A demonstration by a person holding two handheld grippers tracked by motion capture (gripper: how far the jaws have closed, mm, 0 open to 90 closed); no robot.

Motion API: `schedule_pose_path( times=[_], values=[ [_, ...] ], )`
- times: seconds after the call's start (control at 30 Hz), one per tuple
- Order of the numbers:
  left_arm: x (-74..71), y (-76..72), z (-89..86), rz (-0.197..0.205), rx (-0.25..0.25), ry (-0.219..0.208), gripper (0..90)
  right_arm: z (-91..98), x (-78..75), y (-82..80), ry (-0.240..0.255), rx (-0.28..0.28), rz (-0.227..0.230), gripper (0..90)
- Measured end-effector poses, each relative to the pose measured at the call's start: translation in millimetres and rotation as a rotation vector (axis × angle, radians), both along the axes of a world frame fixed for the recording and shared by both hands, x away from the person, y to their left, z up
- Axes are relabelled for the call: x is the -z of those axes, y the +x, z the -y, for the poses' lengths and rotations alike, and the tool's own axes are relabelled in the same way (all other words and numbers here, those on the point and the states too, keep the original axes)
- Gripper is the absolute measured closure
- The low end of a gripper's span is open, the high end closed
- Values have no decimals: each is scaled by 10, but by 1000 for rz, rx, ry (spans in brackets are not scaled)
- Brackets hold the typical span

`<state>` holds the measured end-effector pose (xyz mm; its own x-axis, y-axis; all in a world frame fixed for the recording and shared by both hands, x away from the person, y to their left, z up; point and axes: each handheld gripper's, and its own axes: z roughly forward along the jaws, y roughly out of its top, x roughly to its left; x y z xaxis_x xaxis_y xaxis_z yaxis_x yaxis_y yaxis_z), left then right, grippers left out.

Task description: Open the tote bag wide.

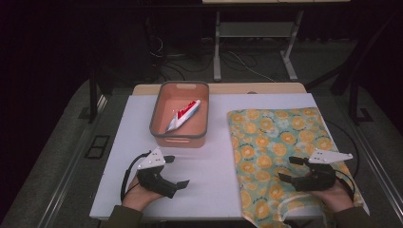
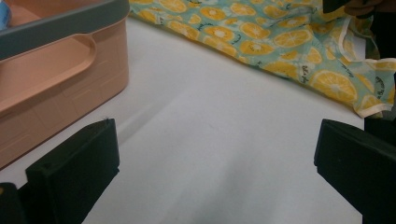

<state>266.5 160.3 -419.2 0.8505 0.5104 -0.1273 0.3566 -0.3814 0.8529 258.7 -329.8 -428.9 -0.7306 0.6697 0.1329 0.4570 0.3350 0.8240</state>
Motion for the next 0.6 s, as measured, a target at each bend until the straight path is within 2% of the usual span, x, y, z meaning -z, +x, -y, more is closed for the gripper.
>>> schedule_pose_path(
  times=[0.17,0.4,0.53,0.6],
  values=[
    [-4,8,54,-6,5,-15,0,7,5,7,5,-3,1,198],
    [37,50,268,-29,36,-33,6,-10,-8,10,-3,-7,7,197],
    [38,99,410,-18,50,-45,42,-31,0,14,-9,-11,6,197],
    [39,109,488,-14,64,-58,88,-35,5,22,-14,-16,3,197]
  ],
)
